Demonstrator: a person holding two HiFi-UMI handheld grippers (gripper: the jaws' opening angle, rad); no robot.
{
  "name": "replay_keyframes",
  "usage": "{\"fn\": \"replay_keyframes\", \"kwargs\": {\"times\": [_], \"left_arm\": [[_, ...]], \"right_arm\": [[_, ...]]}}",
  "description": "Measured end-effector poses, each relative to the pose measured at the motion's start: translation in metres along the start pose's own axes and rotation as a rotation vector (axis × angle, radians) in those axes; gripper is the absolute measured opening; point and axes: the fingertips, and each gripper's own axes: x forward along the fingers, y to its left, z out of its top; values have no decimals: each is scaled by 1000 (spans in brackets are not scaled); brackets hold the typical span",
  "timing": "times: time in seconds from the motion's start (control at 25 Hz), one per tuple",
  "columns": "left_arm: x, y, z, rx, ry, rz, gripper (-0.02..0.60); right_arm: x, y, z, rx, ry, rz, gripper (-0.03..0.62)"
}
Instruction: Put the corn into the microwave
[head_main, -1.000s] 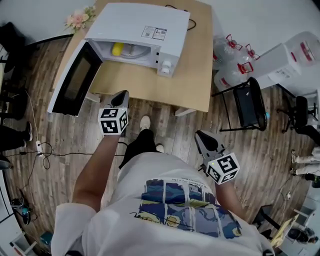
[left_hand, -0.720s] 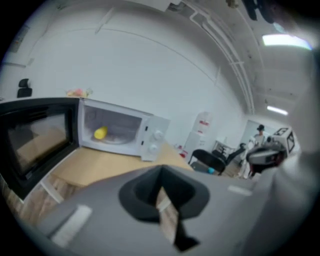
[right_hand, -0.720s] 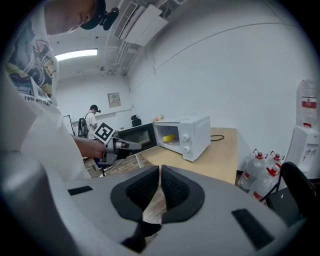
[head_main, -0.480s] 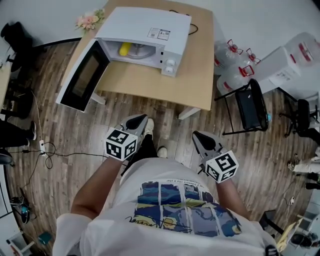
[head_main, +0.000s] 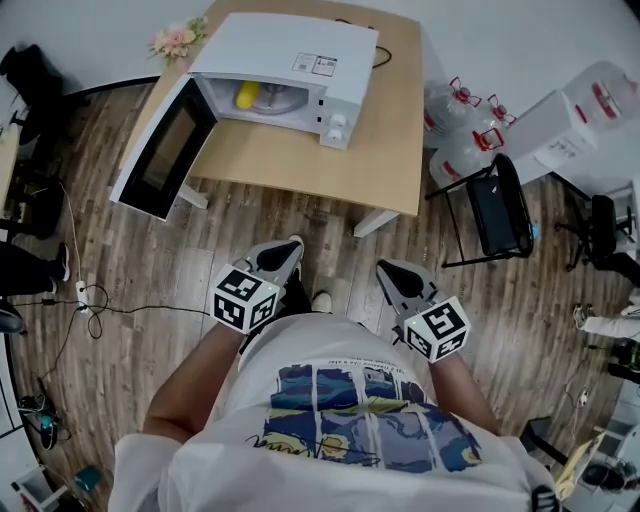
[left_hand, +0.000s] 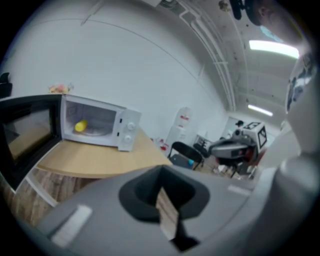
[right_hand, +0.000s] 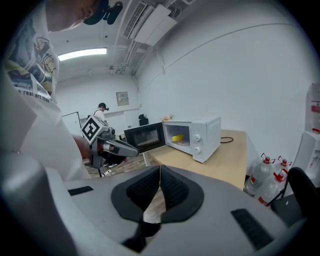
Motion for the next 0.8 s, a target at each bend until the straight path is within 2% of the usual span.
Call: {"fn": "replay_keyframes", "kwargs": {"times": [0.48,0.8], "left_arm": [[6,-3,-1,4,22,20,9],[16,-15,-11,13,77,-3,9]], "right_arm": [[-2,-2,-5,-4,-7,15,11],[-9,-3,-17,29,-12,5,11]]}}
